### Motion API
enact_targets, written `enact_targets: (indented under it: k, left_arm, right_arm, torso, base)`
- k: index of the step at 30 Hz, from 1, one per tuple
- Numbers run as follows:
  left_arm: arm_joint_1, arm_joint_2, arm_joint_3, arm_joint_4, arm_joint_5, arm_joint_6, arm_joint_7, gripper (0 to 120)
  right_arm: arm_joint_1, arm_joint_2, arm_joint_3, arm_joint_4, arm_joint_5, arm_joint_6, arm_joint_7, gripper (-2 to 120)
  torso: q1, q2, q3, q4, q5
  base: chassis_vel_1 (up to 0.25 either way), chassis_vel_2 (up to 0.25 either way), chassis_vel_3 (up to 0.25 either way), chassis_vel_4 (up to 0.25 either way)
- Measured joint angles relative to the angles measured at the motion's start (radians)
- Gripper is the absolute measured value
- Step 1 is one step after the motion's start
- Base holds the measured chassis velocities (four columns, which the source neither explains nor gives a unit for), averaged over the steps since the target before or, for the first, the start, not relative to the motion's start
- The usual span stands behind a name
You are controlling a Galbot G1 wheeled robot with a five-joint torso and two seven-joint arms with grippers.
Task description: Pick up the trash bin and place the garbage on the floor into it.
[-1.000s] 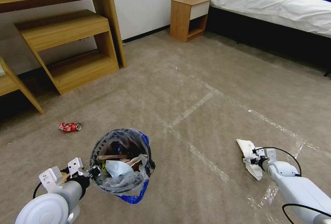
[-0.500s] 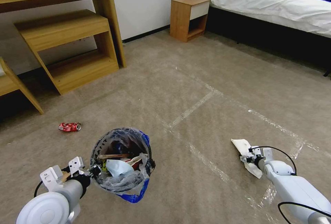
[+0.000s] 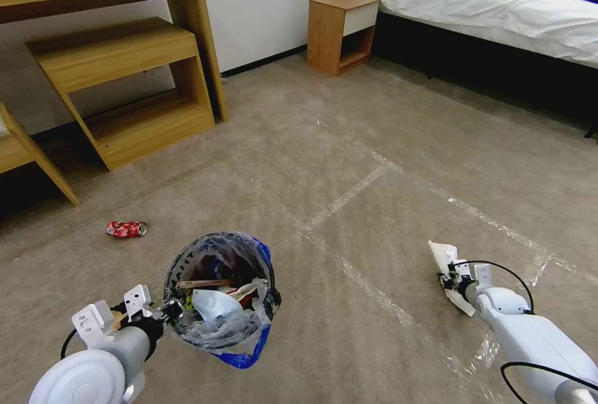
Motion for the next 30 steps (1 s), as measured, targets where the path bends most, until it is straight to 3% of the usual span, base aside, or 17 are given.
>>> enact_targets:
  k: [3, 8, 16, 21, 24, 30]
  left_arm:
    - [0.000, 0.004, -0.004, -0.008, -0.008, 0.000, -0.009, 0]
    - [0.002, 0.011, -0.010, -0.016, -0.021, 0.000, -0.013, 0]
    - [0.001, 0.039, -0.029, -0.036, -0.064, 0.000, -0.037, 0]
    - [-0.001, 0.043, -0.034, -0.044, -0.075, 0.000, -0.043, 0]
    - [0.001, 0.044, -0.038, -0.047, -0.078, 0.000, -0.043, 0]
    - [-0.005, 0.045, -0.043, -0.048, -0.084, 0.000, -0.043, 0]
  right_arm:
    - [0.000, -0.011, 0.010, 0.023, 0.011, 0.026, -0.005, 3]
    - [0.013, -0.033, 0.029, 0.095, 0.045, 0.049, -0.004, 2]
    - [0.107, -0.097, 0.077, 0.425, 0.266, 0.226, -0.060, 2]
    - [0.155, -0.118, 0.077, 0.567, 0.371, 0.276, -0.070, 2]
    - [0.174, -0.137, 0.065, 0.678, 0.495, 0.342, -0.158, 2]
    - [0.201, -0.157, 0.030, 0.845, 0.612, 0.386, -0.307, 2]
  torso:
    - [0.000, 0.000, 0.000, -0.0001, 0.0000]
    - [0.000, 0.000, 0.000, -0.0002, 0.0001]
    - [0.000, 0.000, 0.000, 0.0001, -0.0003]
    - [0.000, 0.000, 0.000, 0.0003, -0.0003]
    - [0.000, 0.000, 0.000, -0.0001, -0.0003]
    - [0.000, 0.000, 0.000, -0.0001, -0.0001]
  base:
    - [0.000, 0.000, 0.000, 0.000]
    - [0.000, 0.000, 0.000, 0.000]
    - [0.000, 0.000, 0.000, 0.000]
    - [0.000, 0.000, 0.000, 0.000]
    - [0.000, 0.000, 0.000, 0.000]
    - [0.000, 0.000, 0.000, 0.000]
